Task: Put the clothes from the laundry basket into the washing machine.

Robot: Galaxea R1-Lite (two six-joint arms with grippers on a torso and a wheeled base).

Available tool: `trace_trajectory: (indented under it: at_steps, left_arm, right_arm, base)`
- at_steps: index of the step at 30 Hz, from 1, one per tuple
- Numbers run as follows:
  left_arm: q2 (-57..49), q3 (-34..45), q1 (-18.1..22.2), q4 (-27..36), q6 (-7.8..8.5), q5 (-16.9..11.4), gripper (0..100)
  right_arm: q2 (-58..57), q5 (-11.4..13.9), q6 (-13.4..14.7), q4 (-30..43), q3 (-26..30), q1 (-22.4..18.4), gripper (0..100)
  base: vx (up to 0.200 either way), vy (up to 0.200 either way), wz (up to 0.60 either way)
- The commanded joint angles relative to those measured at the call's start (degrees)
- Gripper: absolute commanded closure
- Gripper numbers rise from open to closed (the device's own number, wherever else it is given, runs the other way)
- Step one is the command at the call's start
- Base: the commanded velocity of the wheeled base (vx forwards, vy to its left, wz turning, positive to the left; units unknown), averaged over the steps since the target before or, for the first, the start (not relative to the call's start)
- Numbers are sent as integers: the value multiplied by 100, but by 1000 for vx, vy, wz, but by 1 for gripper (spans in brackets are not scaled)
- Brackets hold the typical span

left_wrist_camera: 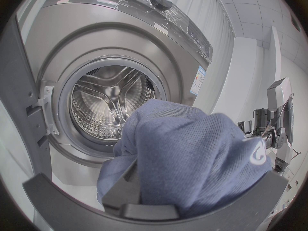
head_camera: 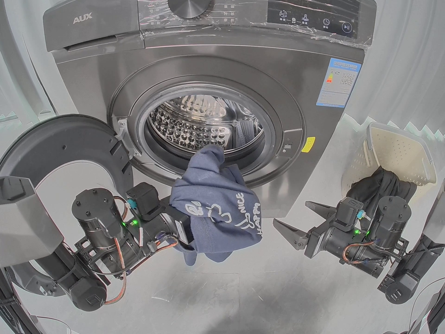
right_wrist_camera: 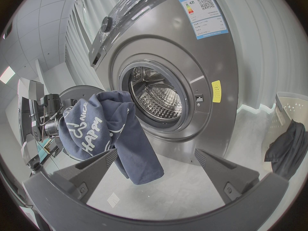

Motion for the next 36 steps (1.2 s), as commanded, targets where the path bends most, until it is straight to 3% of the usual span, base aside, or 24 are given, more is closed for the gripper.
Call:
trace_trajectory:
  at_steps: [1, 8, 13, 32, 36]
  left_arm:
    - [60, -19, -7, -1, -4, -2, 100]
    - [139, -11, -15, -10, 5, 7, 100]
    - [183, 33, -15, -10, 13, 7, 100]
    - [253, 51, -103, -10, 40, 16, 100]
    - [279, 51, -103, -10, 40, 16, 100]
  right_arm:
    - [-5, 0, -3, -2, 20, 6, 0]
    - [-111, 61, -12, -2, 293, 235, 0]
    - [-172, 202, -20, -2, 504, 428, 0]
    - [-172, 193, -20, -2, 512, 542, 0]
    - [-181, 193, -20, -2, 512, 578, 0]
  base:
    - [200, 0, 0]
    - [200, 0, 0]
    - [0, 0, 0]
    - [0, 0, 0]
    - [150, 0, 0]
